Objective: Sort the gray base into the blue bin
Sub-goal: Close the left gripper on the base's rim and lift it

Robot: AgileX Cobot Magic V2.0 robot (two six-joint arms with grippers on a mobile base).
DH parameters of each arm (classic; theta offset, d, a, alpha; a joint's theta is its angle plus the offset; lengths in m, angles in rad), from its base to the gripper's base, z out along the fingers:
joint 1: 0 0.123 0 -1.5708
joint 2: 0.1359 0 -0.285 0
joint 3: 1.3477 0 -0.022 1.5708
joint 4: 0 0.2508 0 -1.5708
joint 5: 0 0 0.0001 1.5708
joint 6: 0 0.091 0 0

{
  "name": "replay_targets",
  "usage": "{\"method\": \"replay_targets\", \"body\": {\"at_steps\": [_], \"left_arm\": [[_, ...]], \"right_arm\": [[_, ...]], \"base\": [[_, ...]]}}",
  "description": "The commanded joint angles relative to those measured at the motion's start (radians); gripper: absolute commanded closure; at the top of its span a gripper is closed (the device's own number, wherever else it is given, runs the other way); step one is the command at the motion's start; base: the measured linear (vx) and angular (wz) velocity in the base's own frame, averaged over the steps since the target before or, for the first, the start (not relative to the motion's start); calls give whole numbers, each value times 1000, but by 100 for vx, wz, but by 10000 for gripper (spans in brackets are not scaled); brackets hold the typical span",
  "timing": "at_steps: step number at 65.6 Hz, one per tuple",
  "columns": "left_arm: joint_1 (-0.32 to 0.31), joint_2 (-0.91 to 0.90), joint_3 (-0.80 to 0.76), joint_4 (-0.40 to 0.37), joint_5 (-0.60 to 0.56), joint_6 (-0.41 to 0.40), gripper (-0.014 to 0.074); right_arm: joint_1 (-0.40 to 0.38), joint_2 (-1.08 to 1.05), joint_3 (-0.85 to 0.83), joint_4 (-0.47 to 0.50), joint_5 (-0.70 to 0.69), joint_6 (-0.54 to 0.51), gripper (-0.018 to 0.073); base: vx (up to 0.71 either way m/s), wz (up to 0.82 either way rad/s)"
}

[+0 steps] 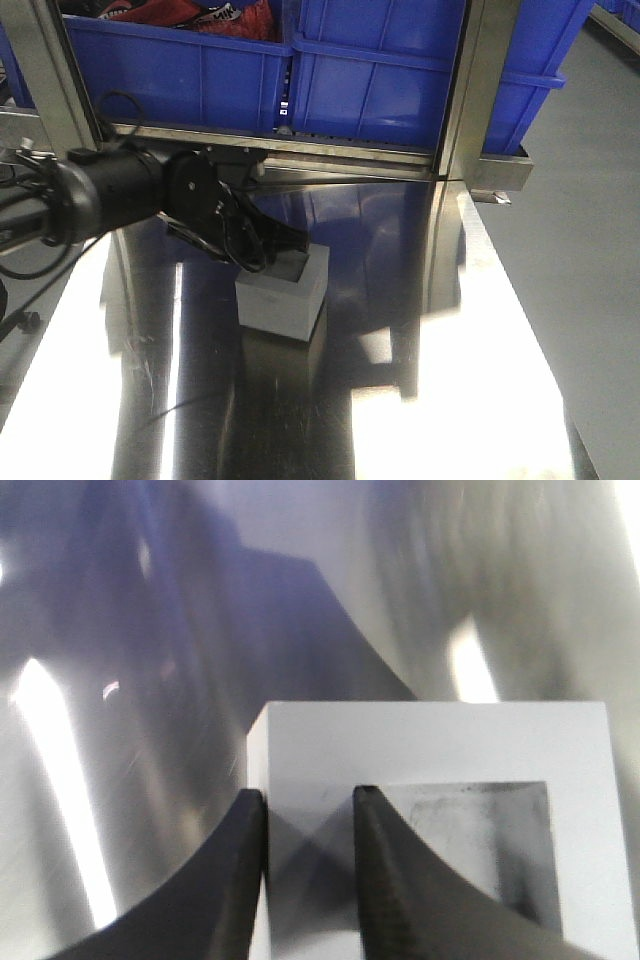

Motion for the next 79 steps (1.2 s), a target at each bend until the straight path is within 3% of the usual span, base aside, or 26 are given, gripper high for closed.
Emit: {"method": "replay_targets", "body": {"at_steps": [1,19,57,79], "left_arm": [[-4,-151,-32,21,-69,3,601],[-27,-402,70,62,-199,3,601],[-37,-1099,714,74,-564,3,601],[-37,-1472,953,73,-601,3,601]], "right_arm": [[-4,-8,1,-6,-74,-7,564],[-4,-8,1,-6,-74,-7,564],[-4,-8,1,-6,-74,-7,564],[-4,-8,1,-6,-74,-7,564]], "base": [[0,0],[0,0],[0,0],[0,0]]}}
